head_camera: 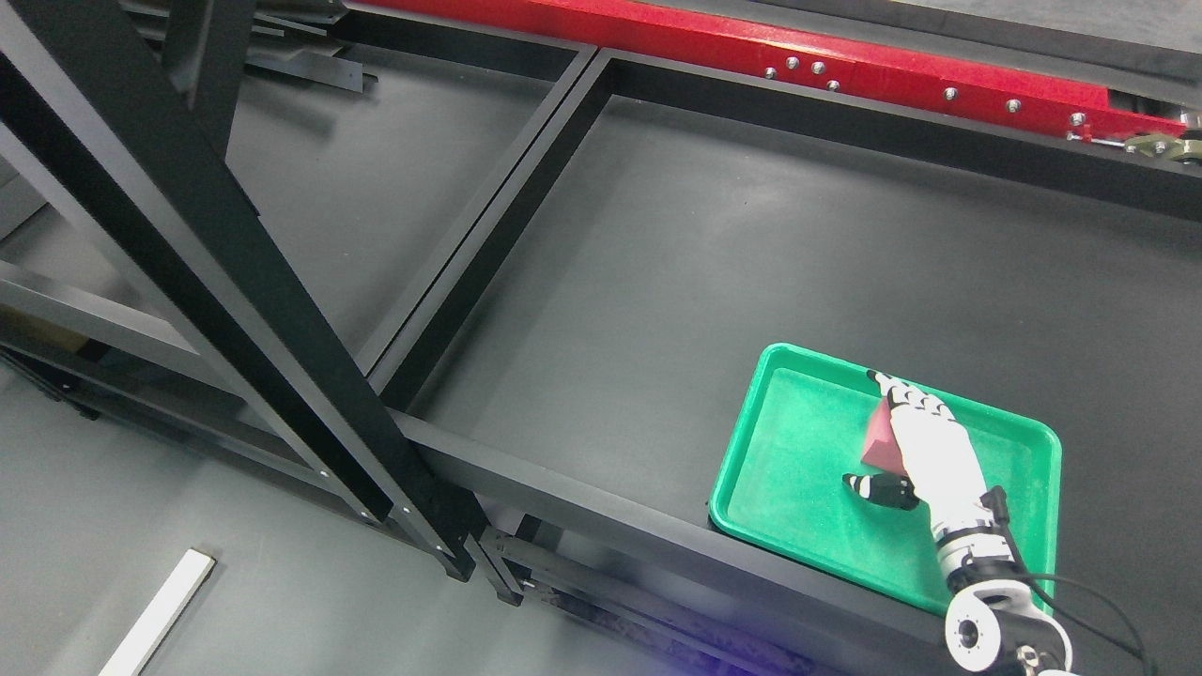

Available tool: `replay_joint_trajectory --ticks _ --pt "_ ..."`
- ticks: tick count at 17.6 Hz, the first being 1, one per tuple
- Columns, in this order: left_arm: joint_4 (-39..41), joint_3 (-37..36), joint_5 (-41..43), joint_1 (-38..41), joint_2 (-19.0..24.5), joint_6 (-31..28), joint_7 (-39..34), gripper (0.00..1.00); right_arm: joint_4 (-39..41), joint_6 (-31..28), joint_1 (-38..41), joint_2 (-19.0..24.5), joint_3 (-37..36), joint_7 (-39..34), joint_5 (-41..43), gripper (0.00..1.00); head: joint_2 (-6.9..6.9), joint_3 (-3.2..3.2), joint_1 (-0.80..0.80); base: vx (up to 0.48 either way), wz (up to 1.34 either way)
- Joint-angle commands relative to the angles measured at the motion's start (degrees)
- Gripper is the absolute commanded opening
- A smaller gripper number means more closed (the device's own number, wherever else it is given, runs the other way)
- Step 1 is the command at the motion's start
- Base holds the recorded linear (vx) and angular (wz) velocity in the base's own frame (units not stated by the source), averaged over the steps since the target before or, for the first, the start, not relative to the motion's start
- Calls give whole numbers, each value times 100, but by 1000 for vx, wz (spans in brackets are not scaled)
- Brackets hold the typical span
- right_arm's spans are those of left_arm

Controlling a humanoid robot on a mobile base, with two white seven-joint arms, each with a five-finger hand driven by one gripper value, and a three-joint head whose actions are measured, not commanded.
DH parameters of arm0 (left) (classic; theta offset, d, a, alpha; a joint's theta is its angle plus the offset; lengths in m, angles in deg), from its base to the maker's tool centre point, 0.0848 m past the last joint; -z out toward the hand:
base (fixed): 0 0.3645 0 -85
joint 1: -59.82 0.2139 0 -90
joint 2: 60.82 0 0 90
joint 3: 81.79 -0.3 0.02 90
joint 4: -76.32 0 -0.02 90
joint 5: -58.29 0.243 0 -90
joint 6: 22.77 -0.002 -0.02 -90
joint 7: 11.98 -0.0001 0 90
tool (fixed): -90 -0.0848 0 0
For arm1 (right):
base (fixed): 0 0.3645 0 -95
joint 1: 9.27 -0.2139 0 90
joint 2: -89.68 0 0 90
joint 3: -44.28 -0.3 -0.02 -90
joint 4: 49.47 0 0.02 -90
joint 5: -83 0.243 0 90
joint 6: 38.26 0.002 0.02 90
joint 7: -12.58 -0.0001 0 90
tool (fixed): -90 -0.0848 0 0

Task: Pick pink block from left shelf to tray
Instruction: 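Close the right hand around the pink cube in the green tray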

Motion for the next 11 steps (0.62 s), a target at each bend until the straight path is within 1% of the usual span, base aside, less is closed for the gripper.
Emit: replay_joint_trajectory --ticks 1,3,6,7,10,11 --pt "0 0 9 53 100 3 -4 100 -352 -14 -55 -173 72 1 0 90 0 0 0 0 0" --pt "0 0 9 53 100 -6 -4 100 -352 -23 -55 -199 63 1 0 79 0 0 0 0 0" --pt "0 0 9 53 100 3 -4 100 -352 -58 -55 -261 54 1 9 60 0 0 0 0 0" --pt "0 0 9 53 100 -6 -4 100 -352 -58 -55 -296 54 -8 27 47 0 0 0 0 0" --pt "0 0 9 53 100 3 -4 100 -352 -23 -81 -305 54 -17 79 17 0 0 0 0 0" --pt "0 0 9 53 100 3 -4 100 -352 -6 -90 -305 54 -17 88 11 0 0 0 4 22"
